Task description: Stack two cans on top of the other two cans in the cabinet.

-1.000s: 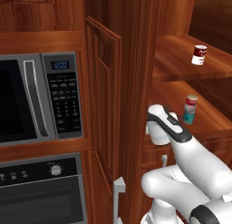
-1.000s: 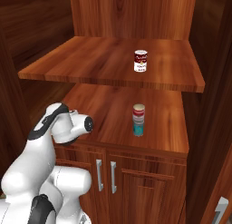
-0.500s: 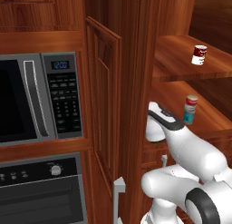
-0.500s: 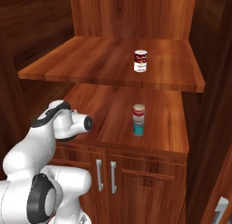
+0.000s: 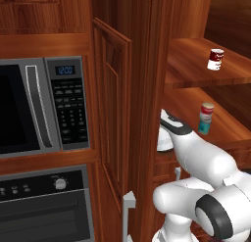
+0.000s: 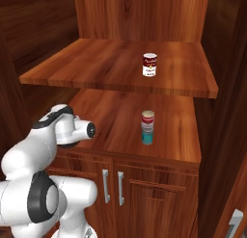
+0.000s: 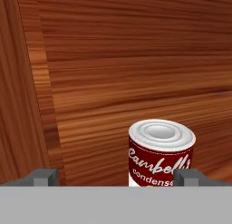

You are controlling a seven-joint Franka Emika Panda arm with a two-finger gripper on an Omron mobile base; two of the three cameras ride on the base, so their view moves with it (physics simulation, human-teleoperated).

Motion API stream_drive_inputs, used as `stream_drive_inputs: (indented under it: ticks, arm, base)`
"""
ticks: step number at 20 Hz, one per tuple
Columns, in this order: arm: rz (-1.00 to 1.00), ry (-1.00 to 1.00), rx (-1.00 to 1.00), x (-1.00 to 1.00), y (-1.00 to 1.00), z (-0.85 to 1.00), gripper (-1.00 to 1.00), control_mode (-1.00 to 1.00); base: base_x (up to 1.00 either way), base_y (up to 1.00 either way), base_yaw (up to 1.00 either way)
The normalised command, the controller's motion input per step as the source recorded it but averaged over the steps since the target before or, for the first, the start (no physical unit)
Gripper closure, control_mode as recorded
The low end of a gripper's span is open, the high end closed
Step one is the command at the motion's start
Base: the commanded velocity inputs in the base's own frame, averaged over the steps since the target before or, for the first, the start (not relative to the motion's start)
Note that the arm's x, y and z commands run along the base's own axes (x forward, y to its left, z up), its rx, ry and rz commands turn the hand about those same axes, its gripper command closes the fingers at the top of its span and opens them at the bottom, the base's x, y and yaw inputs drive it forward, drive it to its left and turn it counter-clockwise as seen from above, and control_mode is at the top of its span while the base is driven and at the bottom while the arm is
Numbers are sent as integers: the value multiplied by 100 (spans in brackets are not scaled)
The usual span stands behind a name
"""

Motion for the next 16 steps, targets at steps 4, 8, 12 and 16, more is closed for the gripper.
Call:
stream_drive_inputs:
  ticks: [4, 8, 12, 16]
  arm:
    - [0, 0, 0, 7, 9, 0, -100, -100]
    - [0, -1, 0, 8, 0, 0, -100, -100]
    - [0, -2, 0, 5, 0, 0, -100, -100]
    - [0, -4, 1, 5, 0, 0, -100, -100]
  base:
    - [0, 0, 0]
    - [0, 0, 0]
    - [0, 0, 0]
    - [0, 0, 0]
